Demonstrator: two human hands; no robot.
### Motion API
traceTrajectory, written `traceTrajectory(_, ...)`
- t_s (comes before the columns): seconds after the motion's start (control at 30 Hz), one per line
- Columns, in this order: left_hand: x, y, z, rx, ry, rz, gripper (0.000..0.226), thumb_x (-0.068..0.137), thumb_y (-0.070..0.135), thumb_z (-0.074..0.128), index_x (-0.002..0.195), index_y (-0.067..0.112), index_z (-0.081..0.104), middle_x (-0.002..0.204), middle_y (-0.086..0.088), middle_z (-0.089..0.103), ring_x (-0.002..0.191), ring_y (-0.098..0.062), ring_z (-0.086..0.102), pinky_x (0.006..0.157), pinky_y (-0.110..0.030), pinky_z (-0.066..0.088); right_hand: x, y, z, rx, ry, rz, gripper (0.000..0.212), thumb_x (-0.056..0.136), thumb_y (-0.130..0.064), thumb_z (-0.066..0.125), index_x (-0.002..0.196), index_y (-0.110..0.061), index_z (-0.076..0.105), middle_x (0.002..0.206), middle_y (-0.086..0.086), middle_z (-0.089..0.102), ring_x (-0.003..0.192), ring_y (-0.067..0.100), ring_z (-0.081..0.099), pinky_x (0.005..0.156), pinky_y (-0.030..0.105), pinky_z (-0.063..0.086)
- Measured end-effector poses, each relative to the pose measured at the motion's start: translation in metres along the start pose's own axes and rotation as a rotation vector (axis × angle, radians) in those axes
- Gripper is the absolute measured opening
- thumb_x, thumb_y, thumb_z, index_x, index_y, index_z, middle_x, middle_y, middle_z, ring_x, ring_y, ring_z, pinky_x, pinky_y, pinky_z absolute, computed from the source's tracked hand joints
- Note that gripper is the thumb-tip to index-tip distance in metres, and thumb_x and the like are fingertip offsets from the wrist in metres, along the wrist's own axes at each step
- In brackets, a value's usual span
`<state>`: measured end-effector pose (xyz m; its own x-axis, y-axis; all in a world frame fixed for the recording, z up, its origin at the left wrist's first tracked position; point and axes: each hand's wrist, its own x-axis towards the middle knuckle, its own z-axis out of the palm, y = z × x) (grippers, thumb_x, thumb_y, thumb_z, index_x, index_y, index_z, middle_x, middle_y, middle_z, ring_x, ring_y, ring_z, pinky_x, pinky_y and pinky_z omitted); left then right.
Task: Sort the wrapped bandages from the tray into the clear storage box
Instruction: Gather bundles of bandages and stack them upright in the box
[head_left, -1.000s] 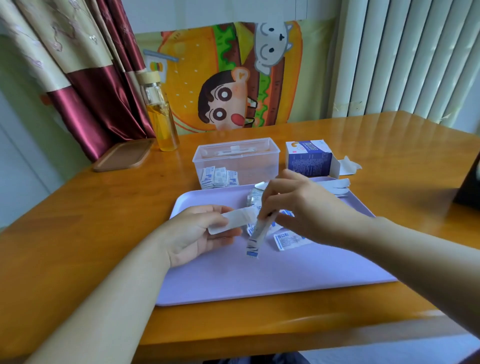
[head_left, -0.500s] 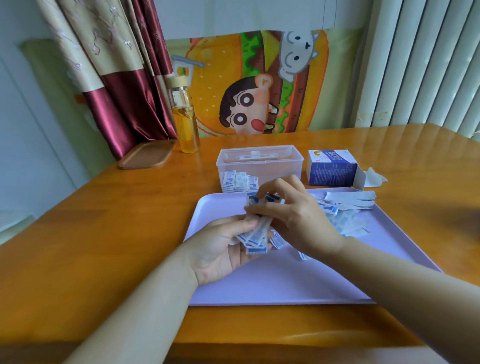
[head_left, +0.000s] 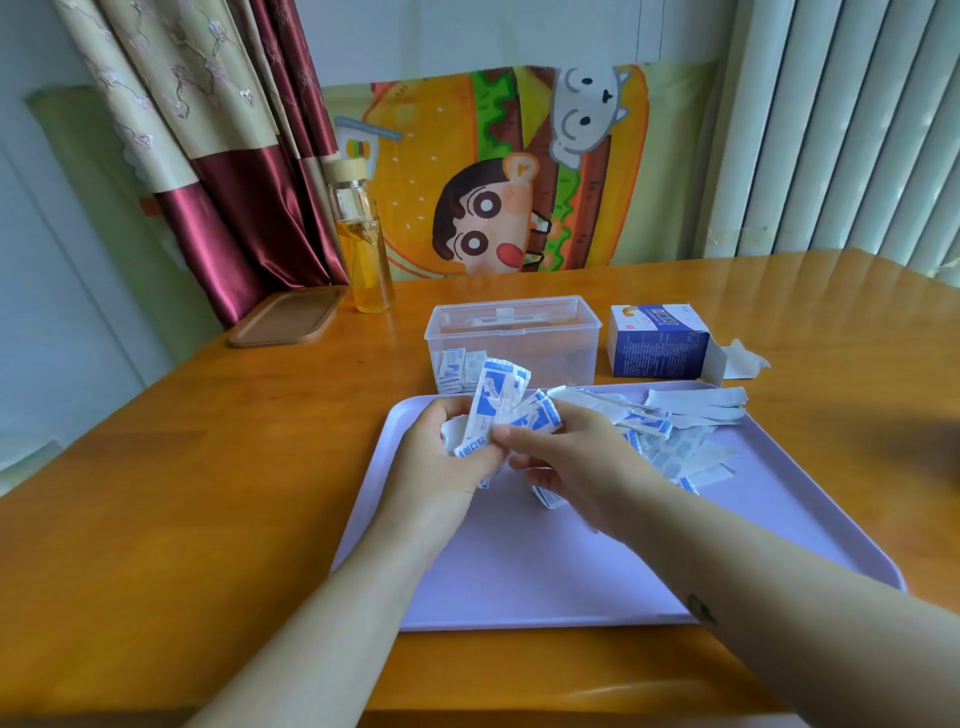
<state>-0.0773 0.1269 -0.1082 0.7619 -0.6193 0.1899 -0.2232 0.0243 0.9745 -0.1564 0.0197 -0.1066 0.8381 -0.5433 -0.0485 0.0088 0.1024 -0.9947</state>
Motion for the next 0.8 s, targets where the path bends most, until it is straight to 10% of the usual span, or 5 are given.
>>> traceTrajectory(0.33, 0.001, -0.002, -0.005, -0.265, -0.033, -0.116, 0.017, 0.093, 0.010, 0.053, 0.101, 0.017, 0.067, 0.095, -0.006, 0.074, 0.089, -0.024, 0.071, 0.080, -0.038, 0.055, 0.004, -0.004, -0.009, 0.035, 0.010, 0.008, 0.024, 0.078, 0.002, 0.069, 0.102, 0.003, 0.064, 0.100, 0.022, 0.069, 0.090, 0.031, 0.067, 0.083, 0.035, 0.054)
traceTrajectory(0.8, 0.006, -0.003, -0.006, -0.305, 0.079, -0.108, 0.028, 0.081, -0.001, 0.068, 0.099, 0.021, 0.064, 0.096, -0.004, 0.073, 0.087, -0.024, 0.070, 0.073, -0.039, 0.055, -0.009, -0.005, -0.007, -0.165, 0.129, -0.219, 0.016, 0.079, -0.006, 0.071, 0.089, -0.018, 0.067, 0.081, 0.002, 0.074, 0.074, 0.011, 0.070, 0.069, 0.020, 0.056)
